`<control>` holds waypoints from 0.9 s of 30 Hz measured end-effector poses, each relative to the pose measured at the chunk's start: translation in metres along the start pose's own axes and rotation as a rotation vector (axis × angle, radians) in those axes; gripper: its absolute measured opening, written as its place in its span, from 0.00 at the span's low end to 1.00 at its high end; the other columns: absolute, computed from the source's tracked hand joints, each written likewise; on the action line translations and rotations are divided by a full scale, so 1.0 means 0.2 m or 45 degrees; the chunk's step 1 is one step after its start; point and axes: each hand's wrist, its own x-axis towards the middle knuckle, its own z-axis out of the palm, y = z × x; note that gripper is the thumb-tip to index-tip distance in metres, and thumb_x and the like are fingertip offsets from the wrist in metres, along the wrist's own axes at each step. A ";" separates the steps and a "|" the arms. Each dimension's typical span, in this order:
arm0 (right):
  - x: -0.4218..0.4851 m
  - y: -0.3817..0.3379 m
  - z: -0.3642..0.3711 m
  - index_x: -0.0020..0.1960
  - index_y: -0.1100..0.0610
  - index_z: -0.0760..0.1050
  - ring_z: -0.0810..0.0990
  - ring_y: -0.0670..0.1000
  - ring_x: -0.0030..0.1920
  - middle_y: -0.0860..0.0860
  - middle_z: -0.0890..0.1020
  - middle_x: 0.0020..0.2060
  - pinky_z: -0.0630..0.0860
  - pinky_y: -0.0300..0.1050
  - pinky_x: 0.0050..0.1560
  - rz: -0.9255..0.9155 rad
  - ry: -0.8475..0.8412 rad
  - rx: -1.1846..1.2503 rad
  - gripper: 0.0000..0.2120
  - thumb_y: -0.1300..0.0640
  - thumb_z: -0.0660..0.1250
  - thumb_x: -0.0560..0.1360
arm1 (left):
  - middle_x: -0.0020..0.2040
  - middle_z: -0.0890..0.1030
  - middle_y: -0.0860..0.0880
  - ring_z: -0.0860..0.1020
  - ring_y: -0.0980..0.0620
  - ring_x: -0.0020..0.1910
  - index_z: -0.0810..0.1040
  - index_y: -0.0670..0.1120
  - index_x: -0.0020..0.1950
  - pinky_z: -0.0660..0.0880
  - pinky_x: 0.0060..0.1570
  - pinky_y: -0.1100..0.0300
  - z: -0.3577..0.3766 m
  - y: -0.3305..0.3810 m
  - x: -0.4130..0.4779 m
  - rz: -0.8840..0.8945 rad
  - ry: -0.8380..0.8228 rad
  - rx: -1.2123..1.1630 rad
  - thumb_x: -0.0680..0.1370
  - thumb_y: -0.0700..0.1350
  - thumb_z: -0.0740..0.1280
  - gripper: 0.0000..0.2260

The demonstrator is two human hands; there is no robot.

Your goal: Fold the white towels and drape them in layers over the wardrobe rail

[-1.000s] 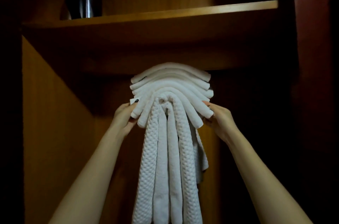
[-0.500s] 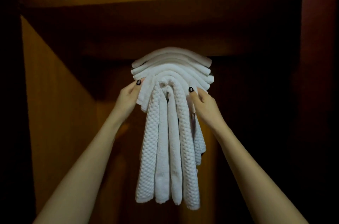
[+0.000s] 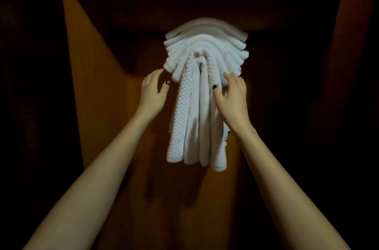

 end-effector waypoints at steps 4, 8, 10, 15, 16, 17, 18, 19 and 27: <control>-0.31 -0.22 0.18 0.74 0.61 0.65 0.58 0.54 0.76 0.57 0.66 0.74 0.54 0.49 0.76 -0.090 -0.136 0.104 0.23 0.56 0.60 0.80 | 0.76 0.64 0.45 0.57 0.47 0.76 0.65 0.45 0.75 0.53 0.74 0.53 -0.21 -0.15 -0.34 -0.036 -0.183 0.330 0.82 0.46 0.60 0.21; -0.67 -0.34 0.51 0.73 0.61 0.65 0.64 0.54 0.74 0.57 0.69 0.71 0.60 0.51 0.74 -0.166 -0.475 0.249 0.23 0.58 0.61 0.80 | 0.77 0.61 0.48 0.52 0.49 0.78 0.63 0.47 0.76 0.51 0.76 0.50 -0.53 -0.36 -0.79 -0.174 -0.245 0.552 0.83 0.49 0.58 0.21; -0.91 -0.40 0.68 0.75 0.59 0.63 0.62 0.53 0.75 0.56 0.66 0.73 0.59 0.51 0.75 -0.170 -0.697 0.272 0.23 0.56 0.60 0.81 | 0.77 0.62 0.48 0.51 0.48 0.78 0.64 0.47 0.76 0.51 0.76 0.48 -0.73 -0.49 -1.06 -0.280 -0.265 0.667 0.83 0.49 0.59 0.21; -1.54 -0.58 1.09 0.77 0.57 0.59 0.58 0.55 0.76 0.58 0.62 0.75 0.56 0.52 0.76 -0.205 -1.229 0.264 0.26 0.53 0.60 0.82 | 0.75 0.66 0.47 0.54 0.46 0.77 0.66 0.46 0.75 0.52 0.76 0.49 -1.24 -0.73 -1.77 -0.630 -0.302 0.908 0.81 0.47 0.61 0.21; -1.66 -0.63 1.16 0.77 0.58 0.59 0.58 0.56 0.76 0.58 0.62 0.75 0.56 0.52 0.76 -0.213 -1.331 0.262 0.26 0.53 0.61 0.81 | 0.74 0.67 0.46 0.56 0.46 0.77 0.67 0.45 0.74 0.53 0.75 0.50 -1.33 -0.76 -1.91 -0.708 -0.303 0.933 0.81 0.47 0.61 0.21; -1.78 -0.69 1.23 0.77 0.58 0.59 0.58 0.57 0.76 0.59 0.62 0.75 0.56 0.52 0.76 -0.224 -1.437 0.258 0.27 0.54 0.61 0.81 | 0.73 0.69 0.45 0.60 0.44 0.75 0.69 0.43 0.73 0.55 0.75 0.49 -1.42 -0.77 -2.04 -0.773 -0.294 0.962 0.81 0.46 0.61 0.20; -1.90 -0.74 1.29 0.77 0.59 0.59 0.58 0.58 0.75 0.59 0.62 0.75 0.57 0.51 0.75 -0.245 -1.541 0.249 0.27 0.54 0.62 0.80 | 0.69 0.73 0.42 0.65 0.40 0.72 0.73 0.41 0.69 0.59 0.73 0.47 -1.51 -0.80 -2.19 -0.816 -0.311 0.984 0.79 0.46 0.60 0.20; -2.03 -0.80 1.36 0.77 0.59 0.60 0.59 0.59 0.75 0.60 0.62 0.74 0.57 0.51 0.74 -0.267 -1.638 0.240 0.28 0.54 0.63 0.80 | 0.65 0.77 0.39 0.71 0.37 0.67 0.76 0.38 0.65 0.64 0.70 0.44 -1.61 -0.82 -2.33 -0.856 -0.346 1.004 0.78 0.46 0.60 0.19; -2.89 -1.31 1.79 0.76 0.59 0.61 0.63 0.60 0.72 0.61 0.66 0.72 0.64 0.52 0.70 -0.362 -2.193 0.180 0.28 0.54 0.64 0.79 | 0.74 0.67 0.41 0.62 0.41 0.74 0.66 0.42 0.74 0.57 0.73 0.49 -2.29 -0.83 -3.35 -1.581 -0.327 1.029 0.81 0.47 0.63 0.23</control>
